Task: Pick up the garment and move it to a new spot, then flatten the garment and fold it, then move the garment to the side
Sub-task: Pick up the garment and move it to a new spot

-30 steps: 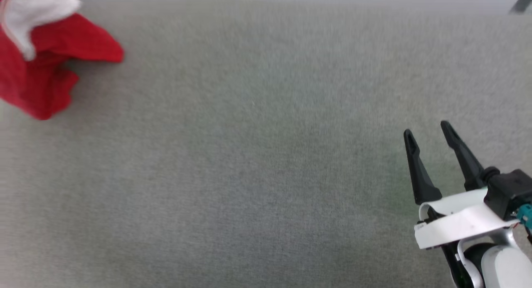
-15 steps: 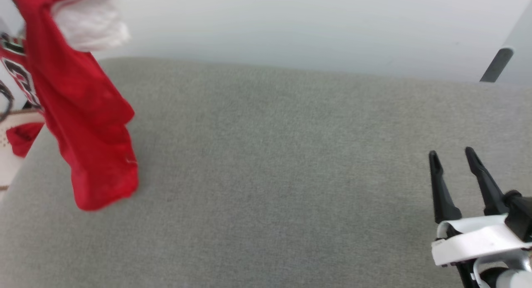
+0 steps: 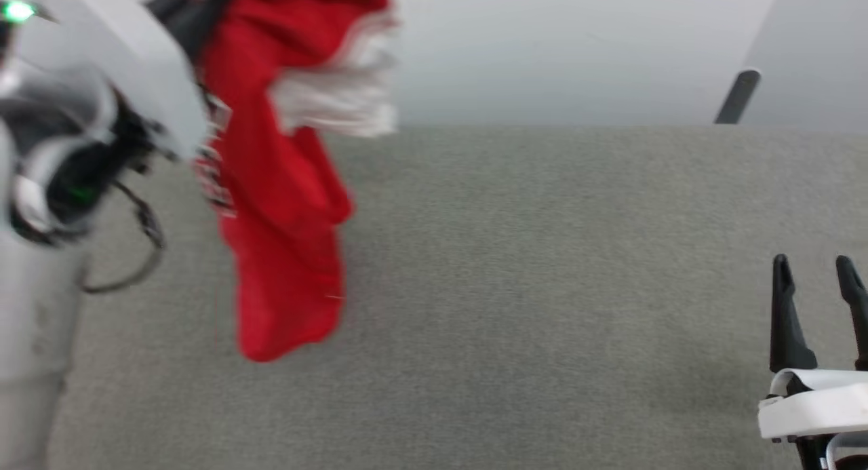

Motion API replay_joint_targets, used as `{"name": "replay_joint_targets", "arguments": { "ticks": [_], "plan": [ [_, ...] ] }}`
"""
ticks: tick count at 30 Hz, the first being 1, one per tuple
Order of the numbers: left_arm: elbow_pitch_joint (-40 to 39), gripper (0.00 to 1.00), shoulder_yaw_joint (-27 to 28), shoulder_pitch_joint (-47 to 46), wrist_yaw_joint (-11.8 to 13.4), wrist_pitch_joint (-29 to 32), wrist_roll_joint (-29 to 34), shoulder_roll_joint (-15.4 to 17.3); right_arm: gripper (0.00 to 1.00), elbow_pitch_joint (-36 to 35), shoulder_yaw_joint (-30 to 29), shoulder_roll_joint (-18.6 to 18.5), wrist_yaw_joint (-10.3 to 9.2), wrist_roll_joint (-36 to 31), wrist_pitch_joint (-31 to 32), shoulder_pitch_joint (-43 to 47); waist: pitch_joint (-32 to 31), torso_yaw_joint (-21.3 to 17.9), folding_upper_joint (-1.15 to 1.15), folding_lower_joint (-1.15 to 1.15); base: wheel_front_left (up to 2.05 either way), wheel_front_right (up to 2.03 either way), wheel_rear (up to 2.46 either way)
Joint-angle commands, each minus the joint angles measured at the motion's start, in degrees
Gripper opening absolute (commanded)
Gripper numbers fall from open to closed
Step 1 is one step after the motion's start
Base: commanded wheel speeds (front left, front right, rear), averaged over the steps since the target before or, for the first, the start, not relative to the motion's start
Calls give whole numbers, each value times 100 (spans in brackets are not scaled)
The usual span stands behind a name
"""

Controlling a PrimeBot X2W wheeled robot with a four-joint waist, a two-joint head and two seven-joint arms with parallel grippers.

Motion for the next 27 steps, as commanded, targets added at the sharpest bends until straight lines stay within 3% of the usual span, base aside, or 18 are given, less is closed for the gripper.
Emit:
{"name": "replay_joint_targets", "arguments": {
  "ticks": [1,11,19,27],
  "plan": [
    [-234,0,-40,124,100,65,-62,-75,100,1,-51,23,0,-15,-40,-27,109,-221,0,0,0,0,0],
    [-1527,0,-750,955,561,550,28,-420,100,257,-56,41,0,153,-231,-205,489,-886,0,0,0,0,0],
    [-1377,0,-1120,1628,656,609,110,-409,100,642,57,41,0,392,-484,-330,813,-1344,0,0,0,0,0],
    [-917,0,-1371,2033,554,637,154,-292,100,946,129,42,0,518,-675,-425,994,-1569,0,0,0,0,0]
  ]
}}
